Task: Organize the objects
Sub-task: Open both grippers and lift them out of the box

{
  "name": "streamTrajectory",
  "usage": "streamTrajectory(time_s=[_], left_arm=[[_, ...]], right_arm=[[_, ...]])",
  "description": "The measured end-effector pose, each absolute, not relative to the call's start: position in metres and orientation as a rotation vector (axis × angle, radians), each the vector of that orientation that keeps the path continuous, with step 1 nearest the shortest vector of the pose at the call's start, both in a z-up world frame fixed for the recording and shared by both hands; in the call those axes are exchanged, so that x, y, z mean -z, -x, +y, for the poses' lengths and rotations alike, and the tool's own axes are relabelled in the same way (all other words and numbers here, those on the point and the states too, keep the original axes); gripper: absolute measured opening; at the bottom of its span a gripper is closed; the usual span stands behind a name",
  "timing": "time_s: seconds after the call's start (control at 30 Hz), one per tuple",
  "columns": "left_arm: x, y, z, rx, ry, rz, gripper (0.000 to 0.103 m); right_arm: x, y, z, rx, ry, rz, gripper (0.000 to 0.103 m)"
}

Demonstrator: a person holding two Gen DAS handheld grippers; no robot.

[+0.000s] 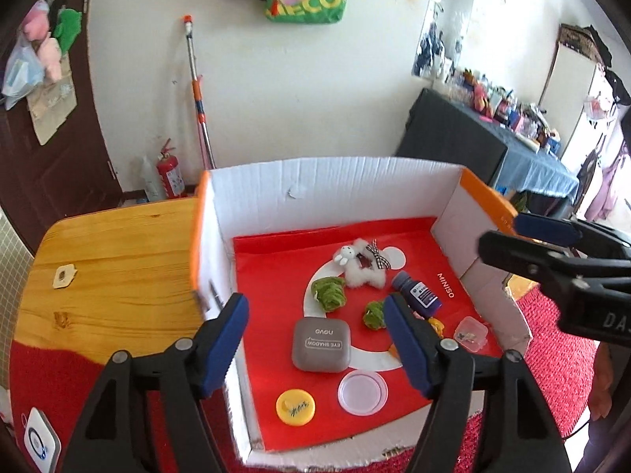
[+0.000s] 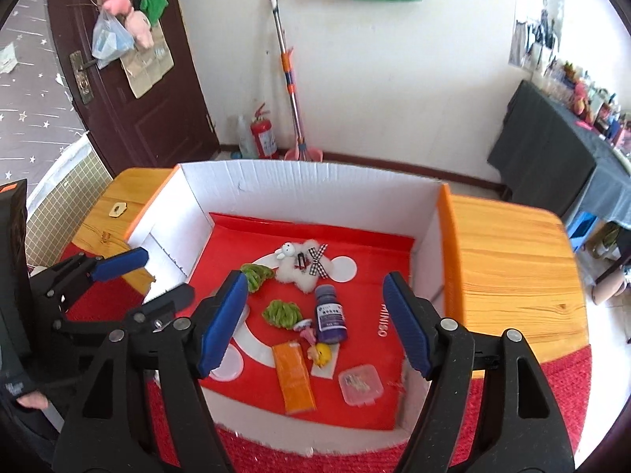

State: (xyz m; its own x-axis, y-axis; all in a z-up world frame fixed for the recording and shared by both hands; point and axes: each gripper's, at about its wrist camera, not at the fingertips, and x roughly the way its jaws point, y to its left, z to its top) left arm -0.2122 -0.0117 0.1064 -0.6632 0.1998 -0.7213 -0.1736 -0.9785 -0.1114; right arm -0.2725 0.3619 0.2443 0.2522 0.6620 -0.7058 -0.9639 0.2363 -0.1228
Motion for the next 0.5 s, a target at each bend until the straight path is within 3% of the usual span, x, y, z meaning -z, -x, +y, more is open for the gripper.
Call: streamTrajectory(time_s=[0.17,0.27,0.5], left_arm=[[-0.112,0.184,-0.016,-2.743,1.078,-0.069,0.085],[-0.113,0.172,-0.014,-2.758,1.041,-0.076,0.087],[-0.105,0.153,-0.008,-2.813,0.986,-0.09,0.096]], right_arm=[[-0.245,0.279,0.333,-1.206,0.591,0.504,0.077],[-0.242,0.282,0.316,-1.206,0.574,0.452,0.085],[-0.224,0.287,0.286,-1.199,0.534,0.352,0.086]])
